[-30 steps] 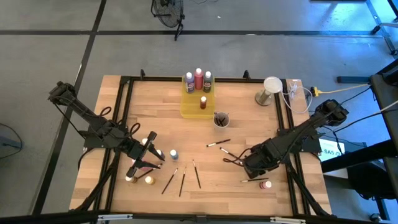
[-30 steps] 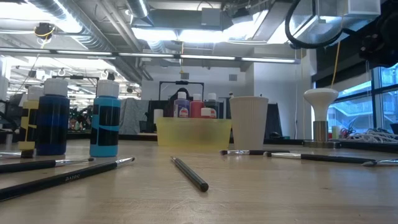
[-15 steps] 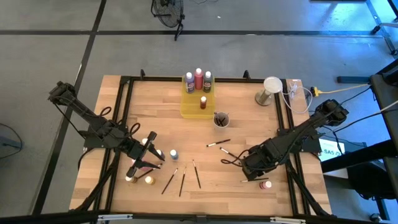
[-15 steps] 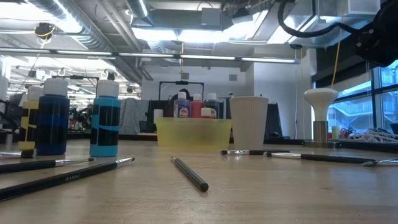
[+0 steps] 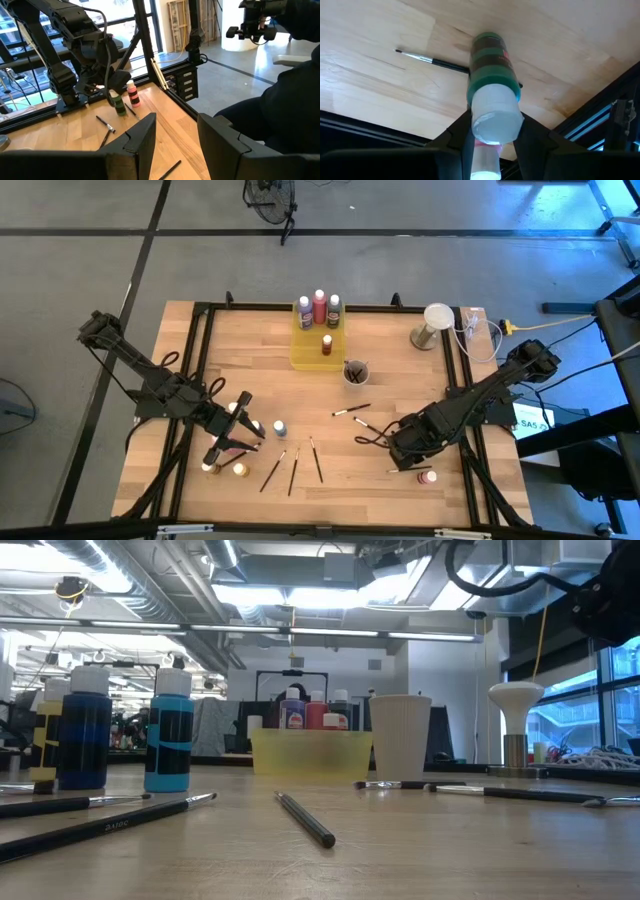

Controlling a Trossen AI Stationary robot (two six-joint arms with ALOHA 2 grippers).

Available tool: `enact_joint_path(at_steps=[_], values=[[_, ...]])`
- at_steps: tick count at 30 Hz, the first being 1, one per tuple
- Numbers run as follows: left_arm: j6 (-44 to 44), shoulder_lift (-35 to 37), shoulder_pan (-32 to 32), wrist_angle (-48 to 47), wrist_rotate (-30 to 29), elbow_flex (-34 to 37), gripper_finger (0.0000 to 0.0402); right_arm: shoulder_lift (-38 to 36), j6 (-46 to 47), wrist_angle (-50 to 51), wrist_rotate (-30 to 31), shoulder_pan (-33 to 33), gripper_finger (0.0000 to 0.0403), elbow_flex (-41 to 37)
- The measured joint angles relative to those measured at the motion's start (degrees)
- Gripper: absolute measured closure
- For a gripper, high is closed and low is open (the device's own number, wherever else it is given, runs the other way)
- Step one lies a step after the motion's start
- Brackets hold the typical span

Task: Pick & Place Paint Supplies
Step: Put the small green paint bottle into the yellow bin

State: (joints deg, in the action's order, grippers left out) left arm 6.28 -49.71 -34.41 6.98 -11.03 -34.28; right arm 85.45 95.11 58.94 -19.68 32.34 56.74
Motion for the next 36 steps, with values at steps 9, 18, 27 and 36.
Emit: enact_joint_path(at_steps=[9,18,27,36], values=[[-0.02,0.0,0.0,0.02,-0.02,0.0,0.0261,-0.04,-1.52,0.76,0.11,0.0,0.0291,4.0],[-0.93,0.0,0.0,0.02,-0.02,0.0,0.0261,-0.04,-6.52,2.11,4.75,-1.47,0.0291,11.48],[-6.06,-0.76,0.01,-0.59,-0.25,0.0,0.0261,-0.07,-24.07,2.5,12.51,-8.59,0.0291,20.02],[-7.74,-6.98,-0.01,4.81,-2.94,0.04,0.0261,0.35,-45.15,2.25,18.8,-22.0,0.0291,29.02]])
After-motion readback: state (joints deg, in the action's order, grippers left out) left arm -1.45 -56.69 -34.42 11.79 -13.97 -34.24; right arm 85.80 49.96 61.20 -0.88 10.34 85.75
